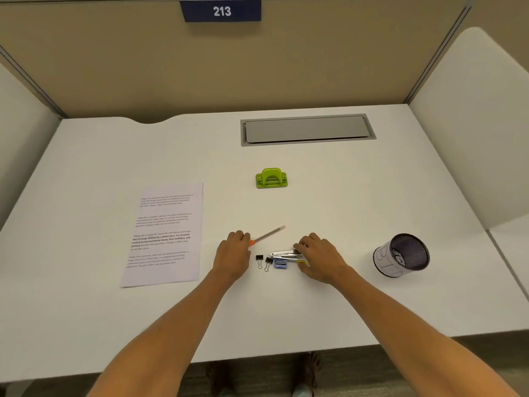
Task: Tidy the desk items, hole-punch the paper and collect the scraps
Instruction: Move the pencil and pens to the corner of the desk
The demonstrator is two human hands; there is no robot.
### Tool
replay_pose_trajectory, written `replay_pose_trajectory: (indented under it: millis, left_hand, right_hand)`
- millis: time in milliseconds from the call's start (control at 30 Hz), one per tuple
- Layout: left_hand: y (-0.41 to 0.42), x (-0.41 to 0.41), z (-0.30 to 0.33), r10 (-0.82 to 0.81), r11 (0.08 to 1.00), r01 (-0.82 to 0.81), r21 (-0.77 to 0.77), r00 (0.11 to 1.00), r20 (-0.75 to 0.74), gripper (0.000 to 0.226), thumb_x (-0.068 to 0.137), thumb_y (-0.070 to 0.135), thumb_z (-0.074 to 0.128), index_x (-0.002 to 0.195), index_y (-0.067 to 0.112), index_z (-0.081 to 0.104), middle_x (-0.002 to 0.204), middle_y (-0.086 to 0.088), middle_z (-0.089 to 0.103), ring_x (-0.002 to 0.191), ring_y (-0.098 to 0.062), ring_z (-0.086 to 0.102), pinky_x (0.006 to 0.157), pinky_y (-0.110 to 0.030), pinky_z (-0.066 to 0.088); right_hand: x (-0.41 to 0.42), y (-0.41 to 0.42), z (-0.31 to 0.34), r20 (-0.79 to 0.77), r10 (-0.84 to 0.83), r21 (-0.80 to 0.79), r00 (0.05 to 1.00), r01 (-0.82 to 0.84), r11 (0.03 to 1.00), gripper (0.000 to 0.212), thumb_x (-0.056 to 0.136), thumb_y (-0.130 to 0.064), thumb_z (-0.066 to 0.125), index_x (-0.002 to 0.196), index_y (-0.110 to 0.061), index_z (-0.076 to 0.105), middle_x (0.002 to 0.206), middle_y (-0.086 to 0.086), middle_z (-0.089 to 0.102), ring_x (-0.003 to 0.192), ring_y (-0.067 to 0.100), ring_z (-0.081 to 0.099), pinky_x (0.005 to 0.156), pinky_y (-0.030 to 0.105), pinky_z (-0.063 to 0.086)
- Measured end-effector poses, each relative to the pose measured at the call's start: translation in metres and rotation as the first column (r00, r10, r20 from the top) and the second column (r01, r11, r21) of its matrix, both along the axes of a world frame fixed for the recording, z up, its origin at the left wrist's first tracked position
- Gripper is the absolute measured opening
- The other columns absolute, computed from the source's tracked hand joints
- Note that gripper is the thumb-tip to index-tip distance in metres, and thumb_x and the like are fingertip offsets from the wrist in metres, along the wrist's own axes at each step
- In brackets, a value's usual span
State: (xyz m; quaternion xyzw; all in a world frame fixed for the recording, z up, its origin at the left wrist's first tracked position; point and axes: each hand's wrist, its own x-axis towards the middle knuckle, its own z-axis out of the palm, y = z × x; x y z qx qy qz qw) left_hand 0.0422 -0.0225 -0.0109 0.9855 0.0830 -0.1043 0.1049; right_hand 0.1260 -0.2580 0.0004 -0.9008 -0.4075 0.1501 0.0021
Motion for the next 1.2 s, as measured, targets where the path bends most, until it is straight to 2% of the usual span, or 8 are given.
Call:
replay_pose_trajectory:
  millis: [133, 233, 400, 500, 633, 767, 867, 1200]
  left_hand:
    - [0.002, 0.006, -0.012, 0.017, 1.000, -0.017, 0.000, 1.000, -0.022, 0.027, 0.096, 0.019, 0.053, 0.121, 0.011, 0.059, 0.120, -0.007, 0.058, 0.112, -0.027, 0.052, 0.076, -0.035, 0.043]
    - [0.002, 0.008, -0.017, 0.027, 1.000, -0.027, -0.006, 0.999, 0.016, 0.021, 0.098, 0.018, 0.052, 0.107, 0.009, 0.068, 0.108, -0.008, 0.063, 0.105, -0.028, 0.054, 0.066, -0.034, 0.038]
    - [0.000, 0.008, -0.016, 0.027, 1.000, -0.027, 0.009, 0.998, 0.065, 0.007, 0.084, 0.009, 0.067, 0.077, 0.007, 0.068, 0.077, -0.009, 0.065, 0.078, -0.031, 0.060, 0.056, -0.032, 0.032]
    - [0.002, 0.007, -0.020, 0.043, 0.999, -0.046, 0.028, 0.995, 0.089, 0.012, 0.075, 0.006, 0.075, 0.068, 0.010, 0.066, 0.067, -0.006, 0.063, 0.067, -0.030, 0.059, 0.053, -0.030, 0.031]
    - [0.003, 0.012, -0.017, 0.067, 0.998, -0.067, -0.003, 0.990, 0.124, 0.004, 0.081, 0.007, 0.070, 0.077, 0.008, 0.069, 0.074, -0.006, 0.066, 0.074, -0.030, 0.060, 0.059, -0.035, 0.037]
    - [-0.005, 0.031, -0.008, 0.085, 0.996, -0.079, -0.039, 0.982, 0.170, 0.016, 0.093, 0.016, 0.057, 0.091, 0.007, 0.070, 0.088, -0.008, 0.068, 0.087, -0.029, 0.059, 0.071, -0.036, 0.041]
    - [-0.021, 0.055, 0.002, 0.088, 0.995, -0.077, -0.062, 0.976, 0.201, 0.020, 0.095, 0.021, 0.055, 0.093, 0.007, 0.070, 0.088, -0.008, 0.067, 0.087, -0.027, 0.059, 0.072, -0.036, 0.043]
    - [-0.124, 0.167, 0.039, 0.017, 0.995, 0.002, -0.097, 0.979, 0.202, 0.022, 0.094, 0.026, 0.054, 0.095, 0.011, 0.070, 0.093, -0.007, 0.068, 0.094, -0.029, 0.059, 0.079, -0.040, 0.041]
  right_hand:
    - [0.001, 0.002, -0.003, -0.035, -0.037, 0.012, 0.999, 0.038, 0.999, 0.036, 0.090, -0.027, 0.057, 0.124, -0.015, 0.057, 0.121, 0.004, 0.056, 0.110, 0.025, 0.049, 0.072, 0.034, 0.044]
    - [0.002, 0.003, -0.004, -0.060, -0.059, 0.035, 0.996, 0.061, 0.997, 0.032, 0.091, -0.025, 0.056, 0.121, -0.014, 0.059, 0.119, 0.005, 0.057, 0.109, 0.025, 0.049, 0.070, 0.035, 0.046]
    - [0.002, 0.000, -0.008, -0.017, -0.046, 0.082, 0.999, 0.048, 0.995, 0.027, 0.091, -0.027, 0.056, 0.114, -0.016, 0.062, 0.113, 0.004, 0.060, 0.102, 0.026, 0.053, 0.069, 0.034, 0.040]
    - [0.002, -0.005, -0.010, 0.009, -0.039, 0.147, 0.999, 0.037, 0.989, 0.023, 0.088, -0.027, 0.060, 0.107, -0.015, 0.065, 0.105, 0.004, 0.063, 0.095, 0.028, 0.056, 0.064, 0.032, 0.036]
    - [0.004, -0.015, -0.011, 0.019, -0.082, 0.259, 0.996, 0.074, 0.963, 0.020, 0.085, -0.026, 0.065, 0.101, -0.016, 0.065, 0.099, 0.003, 0.064, 0.089, 0.027, 0.058, 0.058, 0.031, 0.039]
    - [0.015, -0.023, 0.002, 0.013, -0.170, 0.379, 0.985, 0.153, 0.913, 0.019, 0.086, -0.029, 0.062, 0.102, -0.017, 0.062, 0.099, 0.000, 0.062, 0.093, 0.024, 0.057, 0.057, 0.033, 0.048]
    - [0.031, -0.029, 0.016, 0.050, -0.252, 0.460, 0.966, 0.202, 0.864, 0.019, 0.085, -0.031, 0.065, 0.100, -0.020, 0.063, 0.099, -0.002, 0.063, 0.095, 0.021, 0.057, 0.056, 0.028, 0.046]
    - [0.113, -0.118, 0.059, 0.104, -0.580, 0.579, 0.808, 0.426, 0.696, 0.020, 0.081, -0.029, 0.071, 0.097, -0.018, 0.069, 0.093, -0.001, 0.066, 0.086, 0.021, 0.060, 0.059, 0.027, 0.045]
